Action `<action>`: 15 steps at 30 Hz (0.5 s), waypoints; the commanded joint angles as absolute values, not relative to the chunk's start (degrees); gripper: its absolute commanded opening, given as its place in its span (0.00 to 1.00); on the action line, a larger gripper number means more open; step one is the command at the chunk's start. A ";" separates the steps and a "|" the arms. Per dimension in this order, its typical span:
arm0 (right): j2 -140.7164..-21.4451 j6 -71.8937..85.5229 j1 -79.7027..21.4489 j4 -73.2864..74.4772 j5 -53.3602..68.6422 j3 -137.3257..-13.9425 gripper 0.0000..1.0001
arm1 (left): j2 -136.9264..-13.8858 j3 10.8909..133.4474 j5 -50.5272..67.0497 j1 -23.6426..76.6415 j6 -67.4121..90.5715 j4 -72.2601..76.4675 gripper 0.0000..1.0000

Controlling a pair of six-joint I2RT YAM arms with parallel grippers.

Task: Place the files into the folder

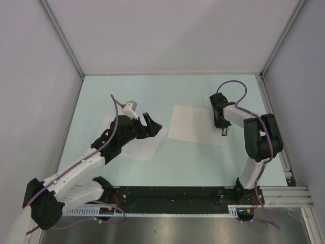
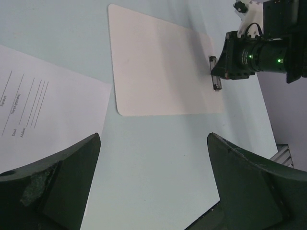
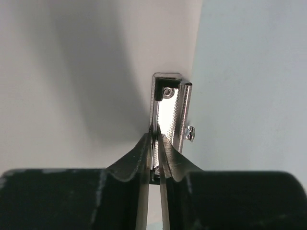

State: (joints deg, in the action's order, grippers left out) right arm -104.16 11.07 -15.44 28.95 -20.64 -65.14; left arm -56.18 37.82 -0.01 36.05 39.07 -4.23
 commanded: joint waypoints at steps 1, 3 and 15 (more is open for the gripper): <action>-102.48 10.28 -14.76 33.57 -27.31 -64.69 0.14 | -53.35 37.44 -3.07 35.07 39.90 -4.91 0.99; -101.26 9.76 -15.29 33.40 -28.82 -64.60 0.18 | -51.95 37.27 -4.21 34.81 39.90 -5.53 0.99; -92.11 35.22 -33.12 25.42 -12.12 -67.33 0.85 | -52.63 38.74 -10.42 29.46 40.95 -13.87 1.00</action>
State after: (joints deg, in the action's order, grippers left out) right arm -95.74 19.62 -28.97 31.73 -27.77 -65.04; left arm -48.16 37.08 -13.30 33.23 41.47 -11.88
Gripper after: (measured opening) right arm 0.848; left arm 0.994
